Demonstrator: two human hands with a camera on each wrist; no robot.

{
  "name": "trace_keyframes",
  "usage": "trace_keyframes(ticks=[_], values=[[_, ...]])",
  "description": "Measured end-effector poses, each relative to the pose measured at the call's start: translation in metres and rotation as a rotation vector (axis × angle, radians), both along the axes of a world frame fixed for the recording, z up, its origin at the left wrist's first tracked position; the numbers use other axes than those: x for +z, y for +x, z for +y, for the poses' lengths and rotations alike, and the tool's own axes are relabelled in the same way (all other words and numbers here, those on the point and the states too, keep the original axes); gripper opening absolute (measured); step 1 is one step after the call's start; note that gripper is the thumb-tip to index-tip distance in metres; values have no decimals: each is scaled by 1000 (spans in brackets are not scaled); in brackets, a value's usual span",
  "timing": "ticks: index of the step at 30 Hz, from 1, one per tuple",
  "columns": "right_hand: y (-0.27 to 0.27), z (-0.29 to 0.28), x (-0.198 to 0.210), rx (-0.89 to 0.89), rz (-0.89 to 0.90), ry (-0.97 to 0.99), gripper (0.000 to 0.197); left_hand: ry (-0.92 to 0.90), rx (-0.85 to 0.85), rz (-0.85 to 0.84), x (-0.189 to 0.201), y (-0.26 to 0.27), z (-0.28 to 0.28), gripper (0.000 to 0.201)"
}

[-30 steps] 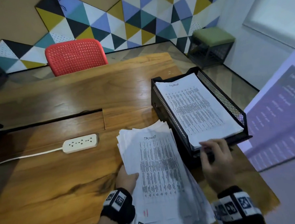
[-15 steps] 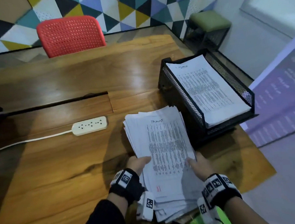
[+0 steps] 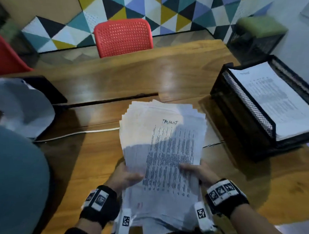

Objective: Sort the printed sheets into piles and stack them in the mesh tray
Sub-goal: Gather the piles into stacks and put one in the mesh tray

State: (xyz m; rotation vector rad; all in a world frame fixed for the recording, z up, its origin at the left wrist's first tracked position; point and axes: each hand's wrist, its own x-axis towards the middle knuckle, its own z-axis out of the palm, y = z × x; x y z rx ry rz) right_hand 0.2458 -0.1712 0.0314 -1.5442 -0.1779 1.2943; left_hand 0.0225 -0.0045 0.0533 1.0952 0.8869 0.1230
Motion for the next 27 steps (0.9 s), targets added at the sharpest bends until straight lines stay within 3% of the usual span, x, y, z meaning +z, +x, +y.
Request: trace_keyframes(ticks=[1,3,6,7,10,13,17,21,25,27], values=[[-5,10,12,32,-42,54,40,2,21,-24,5,-4,8,82],[-11,30,37,37,-148,162,33,39,48,-85,24,-7,24,82],[-18,54,70,-14,-324,322,20,226,177,-215,56,-3,42,44],[-20,60,80,-19,-391,363,19,288,239,-259,66,-2,45,42],[-28,73,111,-66,-565,472,28,408,320,-357,89,-1,53,44],[-32,78,116,-6,-688,524,34,549,361,-337,95,-6,60,53],[-33,81,98,-13,-714,448,22,529,382,-389,86,-4,63,56],[-31,86,93,-78,-688,503,22,563,441,-350,86,7,62,38],[-24,84,103,-97,-653,565,22,492,576,-444,91,7,66,27],[-21,81,109,-45,-636,545,20,420,574,-535,96,2,68,35]])
